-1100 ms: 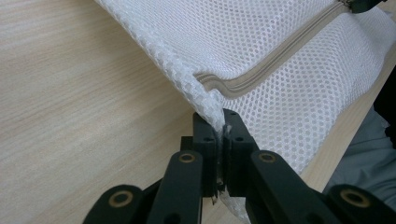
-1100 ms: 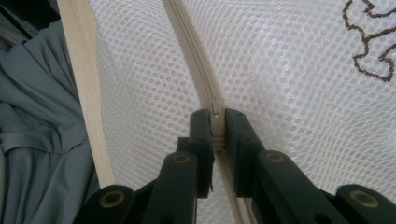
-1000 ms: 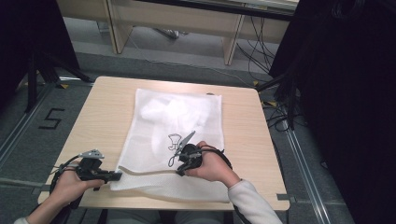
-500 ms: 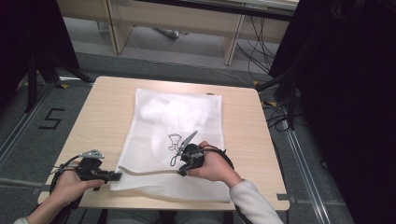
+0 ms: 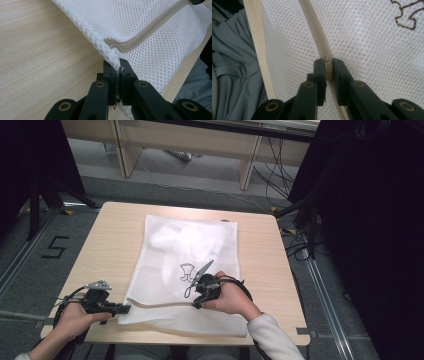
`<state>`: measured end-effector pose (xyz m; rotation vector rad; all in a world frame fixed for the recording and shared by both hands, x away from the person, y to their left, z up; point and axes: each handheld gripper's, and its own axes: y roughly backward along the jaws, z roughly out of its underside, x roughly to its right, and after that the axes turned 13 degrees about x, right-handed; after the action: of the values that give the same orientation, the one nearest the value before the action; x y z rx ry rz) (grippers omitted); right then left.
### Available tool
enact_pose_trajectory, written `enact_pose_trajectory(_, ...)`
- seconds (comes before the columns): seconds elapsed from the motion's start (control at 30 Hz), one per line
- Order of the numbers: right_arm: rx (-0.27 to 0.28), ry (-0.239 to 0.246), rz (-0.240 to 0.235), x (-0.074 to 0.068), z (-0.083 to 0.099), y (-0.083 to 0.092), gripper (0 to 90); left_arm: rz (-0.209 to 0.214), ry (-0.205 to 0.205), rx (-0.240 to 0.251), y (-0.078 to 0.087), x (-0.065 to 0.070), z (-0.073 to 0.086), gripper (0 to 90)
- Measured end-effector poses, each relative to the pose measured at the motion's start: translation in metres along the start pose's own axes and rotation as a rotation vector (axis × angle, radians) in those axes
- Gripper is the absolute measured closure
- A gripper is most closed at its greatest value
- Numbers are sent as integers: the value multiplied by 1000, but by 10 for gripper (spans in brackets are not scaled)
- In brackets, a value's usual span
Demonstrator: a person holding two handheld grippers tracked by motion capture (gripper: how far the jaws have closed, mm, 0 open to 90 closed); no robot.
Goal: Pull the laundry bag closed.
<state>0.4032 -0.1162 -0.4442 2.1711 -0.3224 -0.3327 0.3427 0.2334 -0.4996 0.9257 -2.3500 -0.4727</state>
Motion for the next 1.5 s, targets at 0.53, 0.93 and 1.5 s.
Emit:
enact_pose_trajectory(0.53,24,-16,-6,1,4,4,827,-1,2,-1,0,0,0,854)
enact_pose_trajectory(0.93,18,5,-5,4,6,7,827,1,4,1,0,0,0,854)
enact_pose_trajectory(1.5,25,-28,-4,6,10,12,827,-1,5,-2,0,0,0,854)
